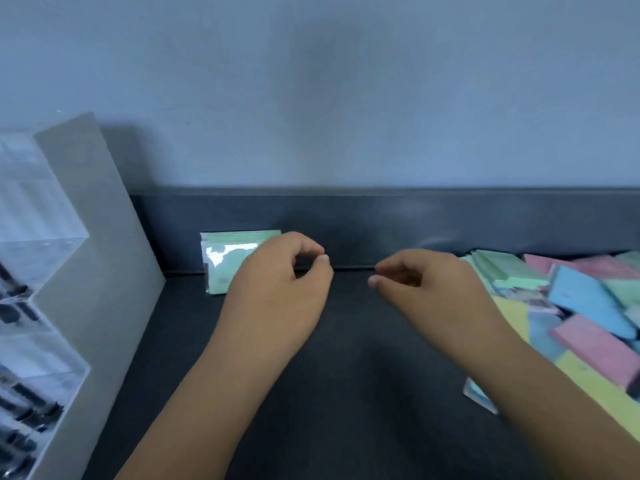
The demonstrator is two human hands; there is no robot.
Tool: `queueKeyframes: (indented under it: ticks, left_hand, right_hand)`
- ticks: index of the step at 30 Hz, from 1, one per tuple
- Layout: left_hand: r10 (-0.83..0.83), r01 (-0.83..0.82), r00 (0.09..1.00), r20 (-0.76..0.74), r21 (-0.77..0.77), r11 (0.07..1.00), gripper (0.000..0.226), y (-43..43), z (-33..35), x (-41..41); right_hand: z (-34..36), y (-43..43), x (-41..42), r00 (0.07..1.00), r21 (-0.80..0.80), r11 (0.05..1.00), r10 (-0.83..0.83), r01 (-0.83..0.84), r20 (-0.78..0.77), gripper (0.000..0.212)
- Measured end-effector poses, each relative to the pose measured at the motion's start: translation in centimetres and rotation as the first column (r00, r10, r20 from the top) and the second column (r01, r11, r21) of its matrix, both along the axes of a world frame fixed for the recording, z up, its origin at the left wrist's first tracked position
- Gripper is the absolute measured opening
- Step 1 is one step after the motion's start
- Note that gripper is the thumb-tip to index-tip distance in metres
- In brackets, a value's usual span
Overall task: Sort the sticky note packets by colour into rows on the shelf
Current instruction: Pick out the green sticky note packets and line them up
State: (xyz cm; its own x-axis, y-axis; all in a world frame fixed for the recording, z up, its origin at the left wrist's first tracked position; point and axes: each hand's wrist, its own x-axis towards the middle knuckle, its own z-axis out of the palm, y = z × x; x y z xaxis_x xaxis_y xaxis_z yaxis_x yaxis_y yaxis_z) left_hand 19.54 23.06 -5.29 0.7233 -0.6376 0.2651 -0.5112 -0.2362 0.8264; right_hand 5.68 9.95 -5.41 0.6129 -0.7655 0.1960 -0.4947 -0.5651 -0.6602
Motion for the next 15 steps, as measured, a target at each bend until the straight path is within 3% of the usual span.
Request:
queueKeyframes:
  ticks: [4,7,10,15]
  left_hand:
    - [-0.132,0.125,0.991,0.038,0.154,0.980,0.017,-1.9,0.1,-2.9]
    - [-0.181,0.169,0.983,0.028,0.232,0.958,0.024,-3.0,0.0,-5.0]
    - [-0.212,0.201,0.977,0.017,0.252,0.947,0.022,-4.4,-0.2,-7.5]
    - [-0.248,0.237,0.969,0.017,0.237,0.942,0.019,-7.3,-0.8,-12.1]
  right_hand:
    - [0.9,-1.4,-6.4,0.990,0.072,0.997,-0.004,-0.006,0.144,0.013]
    - [1.2,-2.1,-10.8,0.987,-0.039,0.996,-0.073,0.079,0.142,0.014]
    - [1.6,-2.9,-14.6,0.974,-0.105,0.978,-0.164,0.182,0.155,0.013]
    - [1.1,-5.5,-19.9,0.962,-0.076,0.969,-0.222,0.236,0.161,0.015]
